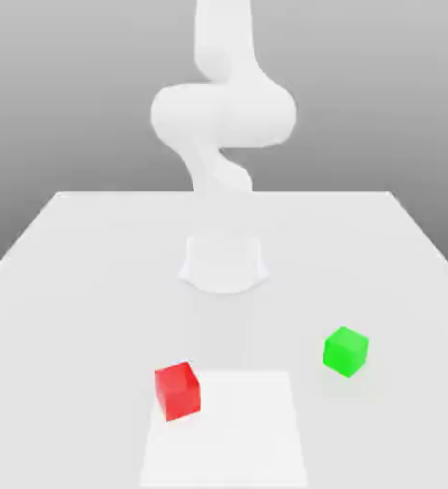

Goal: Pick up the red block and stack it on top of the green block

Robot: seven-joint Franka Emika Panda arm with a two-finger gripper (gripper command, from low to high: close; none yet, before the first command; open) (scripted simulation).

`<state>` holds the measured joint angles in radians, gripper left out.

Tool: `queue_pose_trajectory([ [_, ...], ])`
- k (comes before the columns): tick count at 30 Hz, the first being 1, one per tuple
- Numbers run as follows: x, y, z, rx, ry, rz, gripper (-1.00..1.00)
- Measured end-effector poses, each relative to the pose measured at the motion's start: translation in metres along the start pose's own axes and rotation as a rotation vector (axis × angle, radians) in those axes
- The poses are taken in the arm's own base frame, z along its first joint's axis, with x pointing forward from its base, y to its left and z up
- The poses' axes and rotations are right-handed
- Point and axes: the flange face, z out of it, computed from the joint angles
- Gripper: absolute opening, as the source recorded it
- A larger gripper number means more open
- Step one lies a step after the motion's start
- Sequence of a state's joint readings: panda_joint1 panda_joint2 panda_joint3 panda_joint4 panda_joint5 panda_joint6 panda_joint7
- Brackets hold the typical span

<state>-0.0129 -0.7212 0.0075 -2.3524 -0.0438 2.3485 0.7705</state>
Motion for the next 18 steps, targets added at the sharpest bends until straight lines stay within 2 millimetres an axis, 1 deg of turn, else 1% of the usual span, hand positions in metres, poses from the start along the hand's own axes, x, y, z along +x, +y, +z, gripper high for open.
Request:
queue_pose_trajectory([
  [2,-0.008,0.011,0.054,-0.076,-0.039,-0.055,0.00],
  [5,-0.025,0.038,0.127,-0.172,-0.111,-0.128,0.00],
  [7,-0.039,0.061,0.170,-0.226,-0.169,-0.173,0.00],
  [10,-0.066,0.103,0.229,-0.291,-0.268,-0.234,0.00],
  [12,-0.089,0.134,0.263,-0.324,-0.344,-0.271,0.00],
  [14,-0.116,0.168,0.293,-0.346,-0.429,-0.307,0.00],
  [16,-0.145,0.199,0.315,-0.354,-0.513,-0.337,0.00],
  [18,-0.175,0.228,0.330,-0.351,-0.594,-0.360,0.00],
])
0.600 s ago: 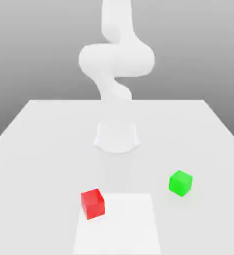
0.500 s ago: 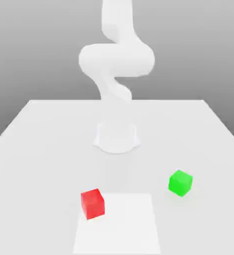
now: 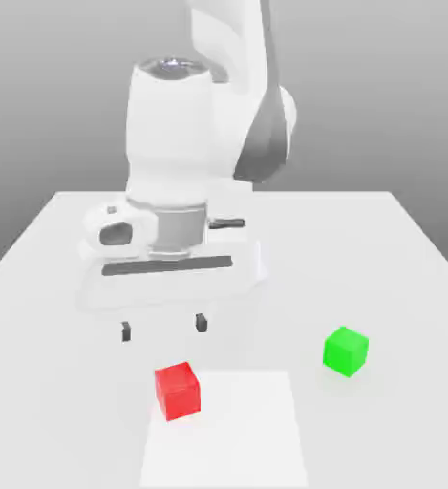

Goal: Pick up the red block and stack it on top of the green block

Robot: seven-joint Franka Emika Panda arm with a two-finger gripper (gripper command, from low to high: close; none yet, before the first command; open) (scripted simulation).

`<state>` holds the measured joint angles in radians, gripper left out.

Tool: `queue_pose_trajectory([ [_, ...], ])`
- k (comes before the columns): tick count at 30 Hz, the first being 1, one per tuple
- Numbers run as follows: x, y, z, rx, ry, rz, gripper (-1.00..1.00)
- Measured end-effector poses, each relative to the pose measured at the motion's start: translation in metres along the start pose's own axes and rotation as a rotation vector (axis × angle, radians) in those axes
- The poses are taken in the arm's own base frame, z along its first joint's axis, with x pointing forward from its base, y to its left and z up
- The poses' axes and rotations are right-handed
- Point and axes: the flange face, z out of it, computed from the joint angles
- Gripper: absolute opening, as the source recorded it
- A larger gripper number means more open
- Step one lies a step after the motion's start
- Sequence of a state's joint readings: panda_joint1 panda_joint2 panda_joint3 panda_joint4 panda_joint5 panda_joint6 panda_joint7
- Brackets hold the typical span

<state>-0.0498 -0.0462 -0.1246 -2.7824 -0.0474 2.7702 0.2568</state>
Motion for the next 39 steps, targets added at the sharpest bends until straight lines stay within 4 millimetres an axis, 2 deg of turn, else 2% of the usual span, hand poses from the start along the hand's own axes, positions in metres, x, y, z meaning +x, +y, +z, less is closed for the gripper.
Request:
queue_pose_trajectory([
  [2,-0.007,0.003,0.022,0.005,-0.025,-0.012,0.00],
  [8,-0.011,0.003,0.073,0.005,-0.033,-0.018,0.00],
  [9,-0.013,0.004,0.081,0.005,-0.035,-0.019,-1.00],
  [16,-0.013,0.004,0.081,0.005,-0.036,-0.019,-1.00],
  [25,-0.014,0.001,0.018,0.005,-0.037,-0.007,-1.00],
  [28,-0.037,-0.054,0.007,0.006,-0.037,-0.092,-1.00],
  [33,-0.080,-0.112,-0.007,0.007,-0.037,-0.147,-1.00],
  [39,-0.150,-0.171,-0.020,0.008,-0.037,-0.236,-1.00],
])
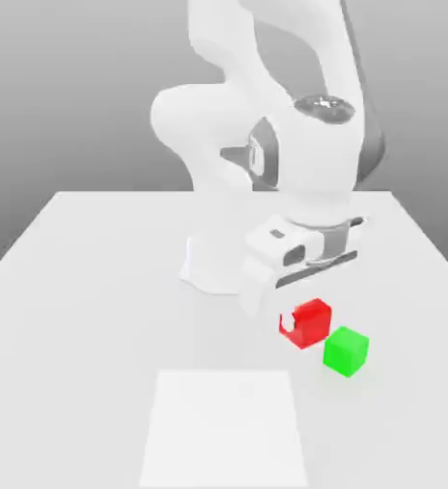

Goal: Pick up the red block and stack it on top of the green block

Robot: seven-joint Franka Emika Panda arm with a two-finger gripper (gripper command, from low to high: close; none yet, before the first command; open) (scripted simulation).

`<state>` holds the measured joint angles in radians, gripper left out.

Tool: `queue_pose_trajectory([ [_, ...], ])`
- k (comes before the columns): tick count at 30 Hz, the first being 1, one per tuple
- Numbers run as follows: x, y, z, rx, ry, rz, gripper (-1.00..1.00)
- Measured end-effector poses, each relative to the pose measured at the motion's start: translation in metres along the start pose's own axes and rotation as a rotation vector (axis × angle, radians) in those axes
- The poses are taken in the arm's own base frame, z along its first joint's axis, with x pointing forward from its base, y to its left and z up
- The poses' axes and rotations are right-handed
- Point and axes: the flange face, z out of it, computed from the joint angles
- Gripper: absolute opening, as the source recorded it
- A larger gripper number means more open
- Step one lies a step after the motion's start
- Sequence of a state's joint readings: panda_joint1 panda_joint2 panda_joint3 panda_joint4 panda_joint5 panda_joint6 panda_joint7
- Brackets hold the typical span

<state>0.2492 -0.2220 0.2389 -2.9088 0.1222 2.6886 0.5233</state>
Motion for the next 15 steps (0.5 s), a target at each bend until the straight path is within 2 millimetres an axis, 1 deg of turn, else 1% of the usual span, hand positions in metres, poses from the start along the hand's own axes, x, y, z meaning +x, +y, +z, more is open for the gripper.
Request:
queue_pose_trajectory([
  [3,-0.033,-0.029,-0.004,0.000,0.001,-0.044,-1.00],
  [4,-0.039,-0.034,-0.002,-0.002,0.002,-0.051,-1.00],
  [8,-0.041,-0.038,0.015,-0.011,0.009,-0.055,-1.00],
  [15,-0.043,-0.038,0.058,-0.004,0.005,-0.056,-1.00],
])
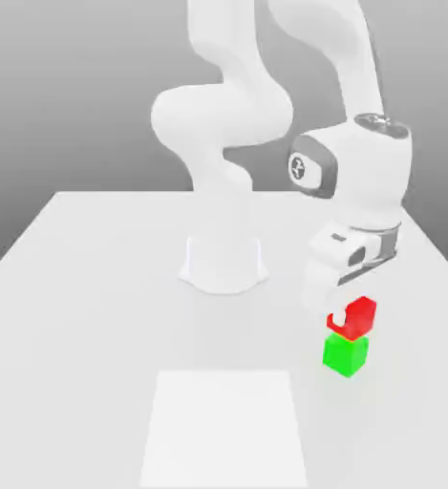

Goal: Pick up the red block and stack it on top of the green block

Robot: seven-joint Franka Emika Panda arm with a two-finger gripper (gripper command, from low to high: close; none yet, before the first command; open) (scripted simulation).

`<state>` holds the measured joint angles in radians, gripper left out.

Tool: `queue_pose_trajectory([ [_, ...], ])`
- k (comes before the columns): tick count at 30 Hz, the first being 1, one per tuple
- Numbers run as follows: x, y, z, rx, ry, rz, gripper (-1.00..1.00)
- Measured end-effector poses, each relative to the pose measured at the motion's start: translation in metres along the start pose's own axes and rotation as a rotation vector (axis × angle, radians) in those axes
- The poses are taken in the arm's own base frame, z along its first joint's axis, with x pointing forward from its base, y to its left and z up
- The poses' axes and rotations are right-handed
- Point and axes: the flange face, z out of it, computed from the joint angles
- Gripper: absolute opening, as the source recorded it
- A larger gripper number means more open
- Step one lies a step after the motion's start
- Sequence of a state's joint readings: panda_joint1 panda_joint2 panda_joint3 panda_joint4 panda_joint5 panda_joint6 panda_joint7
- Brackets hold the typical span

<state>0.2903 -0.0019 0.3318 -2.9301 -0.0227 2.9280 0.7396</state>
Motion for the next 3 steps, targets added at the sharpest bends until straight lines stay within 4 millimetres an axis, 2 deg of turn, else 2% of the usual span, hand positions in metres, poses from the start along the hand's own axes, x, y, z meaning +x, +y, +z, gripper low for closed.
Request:
queue_pose_trajectory([
  [1,-0.0006,0.0004,0.0036,0.002,-0.002,0.001,1.00],
  [3,-0.0008,0.0002,0.0036,0.002,-0.002,0.000,1.00],
])
